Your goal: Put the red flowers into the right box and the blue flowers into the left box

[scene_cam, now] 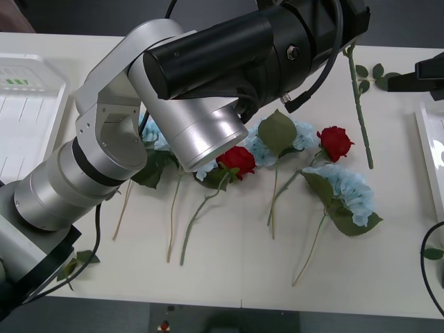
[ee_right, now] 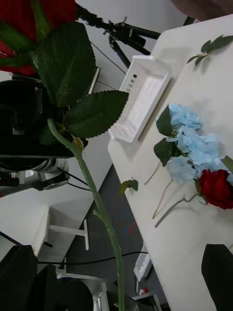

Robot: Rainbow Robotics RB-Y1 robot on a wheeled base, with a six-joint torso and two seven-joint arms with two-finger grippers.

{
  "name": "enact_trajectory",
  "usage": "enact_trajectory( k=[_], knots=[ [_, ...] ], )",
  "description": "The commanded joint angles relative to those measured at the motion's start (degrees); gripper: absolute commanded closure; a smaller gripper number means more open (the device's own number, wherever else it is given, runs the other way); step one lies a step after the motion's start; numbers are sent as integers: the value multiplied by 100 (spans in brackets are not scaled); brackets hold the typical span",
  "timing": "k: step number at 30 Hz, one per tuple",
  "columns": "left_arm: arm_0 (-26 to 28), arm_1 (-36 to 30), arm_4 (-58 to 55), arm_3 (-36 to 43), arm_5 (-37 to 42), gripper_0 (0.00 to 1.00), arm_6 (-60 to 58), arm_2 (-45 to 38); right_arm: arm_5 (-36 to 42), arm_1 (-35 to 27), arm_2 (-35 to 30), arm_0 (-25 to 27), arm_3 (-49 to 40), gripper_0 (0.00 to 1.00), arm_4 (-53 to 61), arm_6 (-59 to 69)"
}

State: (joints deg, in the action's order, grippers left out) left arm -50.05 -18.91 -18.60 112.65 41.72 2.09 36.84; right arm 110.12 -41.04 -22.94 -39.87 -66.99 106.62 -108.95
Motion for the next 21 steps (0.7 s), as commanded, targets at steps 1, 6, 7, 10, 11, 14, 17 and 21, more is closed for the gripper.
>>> enact_trajectory(
  k=[1,6,7,10,11,14,17,21],
  knots=[
    [-216,80,23,64,-58,100,-121,-89,-12,210,18,-223,-139,0,60,269],
    [-216,80,23,64,-58,100,-121,-89,-12,395,176,-258,-139,0,69,313],
    [-216,80,23,64,-58,100,-121,-89,-12,448,211,-258,-147,0,78,322],
    [-216,80,23,64,-58,100,-121,-89,-12,544,273,-258,-174,0,95,322],
    [-216,80,23,64,-58,100,-121,-89,-12,580,299,-258,-191,0,95,331],
    [-216,80,23,64,-58,100,-121,-89,-17,694,352,-258,-218,0,95,348],
    [-216,80,23,64,-58,100,-121,-89,-87,782,378,-258,-271,0,87,383],
    [-216,80,23,64,-58,100,-121,-89,-149,896,378,-249,-350,6,95,454]
  ],
)
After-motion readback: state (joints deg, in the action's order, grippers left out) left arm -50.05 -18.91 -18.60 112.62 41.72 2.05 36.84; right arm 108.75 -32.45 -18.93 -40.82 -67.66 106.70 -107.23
